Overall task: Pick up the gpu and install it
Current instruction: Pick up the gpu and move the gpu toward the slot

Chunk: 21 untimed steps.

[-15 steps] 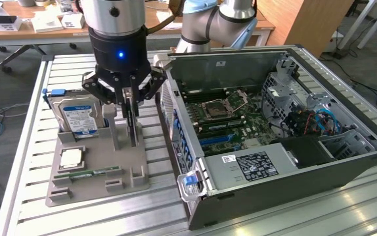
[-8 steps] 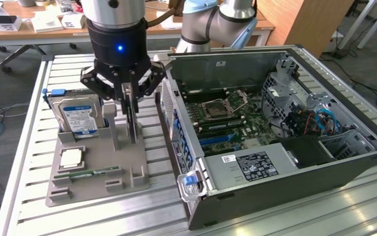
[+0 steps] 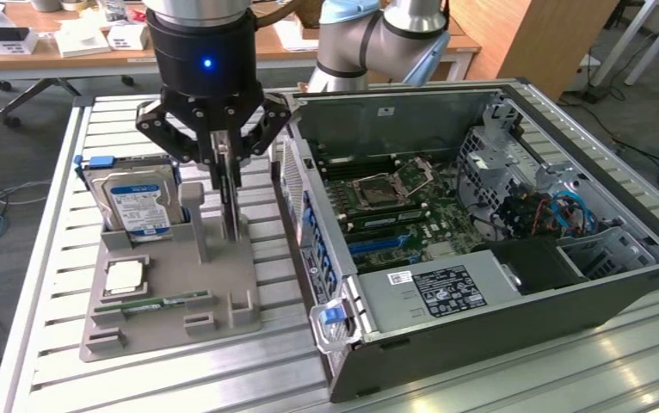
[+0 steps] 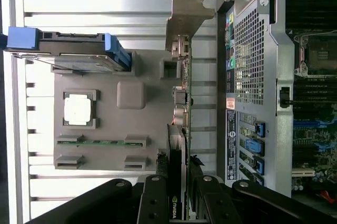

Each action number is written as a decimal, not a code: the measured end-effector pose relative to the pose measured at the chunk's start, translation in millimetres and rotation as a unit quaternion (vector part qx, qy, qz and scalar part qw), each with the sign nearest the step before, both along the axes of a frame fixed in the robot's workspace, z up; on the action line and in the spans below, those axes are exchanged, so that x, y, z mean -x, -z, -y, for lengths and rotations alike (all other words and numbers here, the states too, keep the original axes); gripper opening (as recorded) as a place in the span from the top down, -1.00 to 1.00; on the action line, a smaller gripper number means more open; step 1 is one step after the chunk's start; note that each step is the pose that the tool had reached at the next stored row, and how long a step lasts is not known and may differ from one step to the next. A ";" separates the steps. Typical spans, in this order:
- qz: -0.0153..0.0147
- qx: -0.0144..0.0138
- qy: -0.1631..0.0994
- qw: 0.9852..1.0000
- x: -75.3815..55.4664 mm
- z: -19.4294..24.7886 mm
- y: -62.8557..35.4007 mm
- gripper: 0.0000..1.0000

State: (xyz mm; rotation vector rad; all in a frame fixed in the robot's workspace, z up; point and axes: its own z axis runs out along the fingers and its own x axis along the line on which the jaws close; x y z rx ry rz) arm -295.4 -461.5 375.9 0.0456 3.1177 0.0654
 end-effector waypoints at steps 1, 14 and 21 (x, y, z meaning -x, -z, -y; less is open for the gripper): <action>0.000 0.000 0.000 1.000 0.0 0.0 -2.0 0.47; 0.000 0.000 0.000 1.000 0.0 0.0 -23.1 0.47; 0.000 0.000 0.000 1.000 0.0 0.0 -35.7 0.47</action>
